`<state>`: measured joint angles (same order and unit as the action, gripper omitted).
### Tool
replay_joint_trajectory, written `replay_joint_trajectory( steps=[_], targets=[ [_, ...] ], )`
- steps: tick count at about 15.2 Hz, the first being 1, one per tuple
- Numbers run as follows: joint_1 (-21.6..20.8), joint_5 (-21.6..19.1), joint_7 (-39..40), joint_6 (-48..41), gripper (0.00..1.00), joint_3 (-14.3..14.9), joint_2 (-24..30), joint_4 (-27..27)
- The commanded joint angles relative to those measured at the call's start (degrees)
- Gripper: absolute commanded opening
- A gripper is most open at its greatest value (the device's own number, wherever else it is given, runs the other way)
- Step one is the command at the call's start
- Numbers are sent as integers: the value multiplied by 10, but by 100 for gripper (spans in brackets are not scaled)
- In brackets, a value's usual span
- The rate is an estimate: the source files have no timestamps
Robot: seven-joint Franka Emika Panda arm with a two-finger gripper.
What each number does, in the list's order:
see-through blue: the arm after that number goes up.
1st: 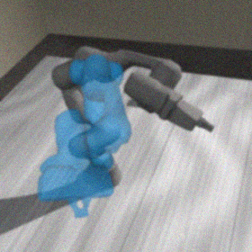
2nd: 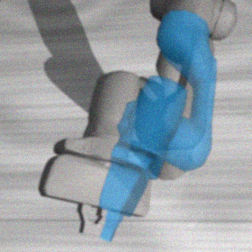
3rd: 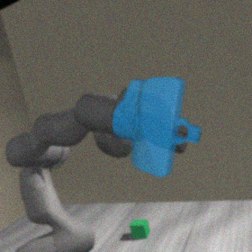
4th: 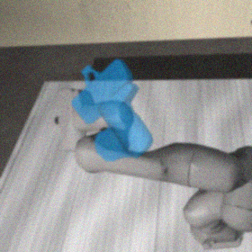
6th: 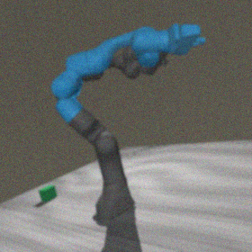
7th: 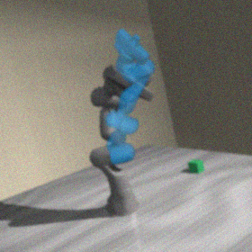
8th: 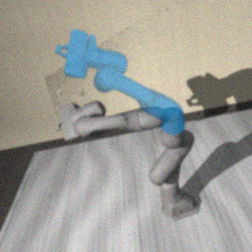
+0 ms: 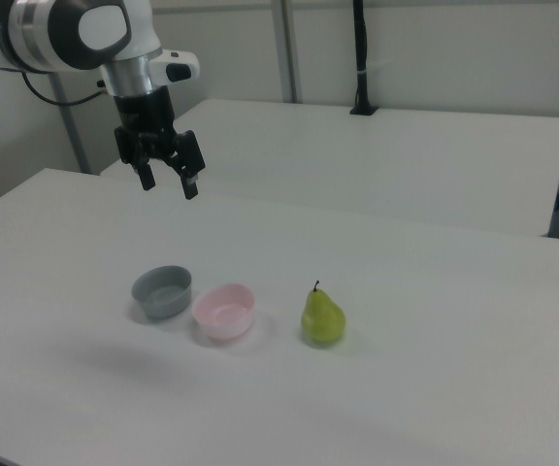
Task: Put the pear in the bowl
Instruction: 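Move the gripper down over the yellow-green pear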
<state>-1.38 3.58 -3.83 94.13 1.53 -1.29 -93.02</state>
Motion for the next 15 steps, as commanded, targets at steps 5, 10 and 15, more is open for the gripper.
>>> replay_joint_trajectory(
  steps=[5,10,15],
  targets=[
    [-4,11,60,-26,100,5,24,-8],
    [1,11,95,-20,100,6,10,-6],
    [33,11,130,28,100,9,-20,-4]
  ],
)
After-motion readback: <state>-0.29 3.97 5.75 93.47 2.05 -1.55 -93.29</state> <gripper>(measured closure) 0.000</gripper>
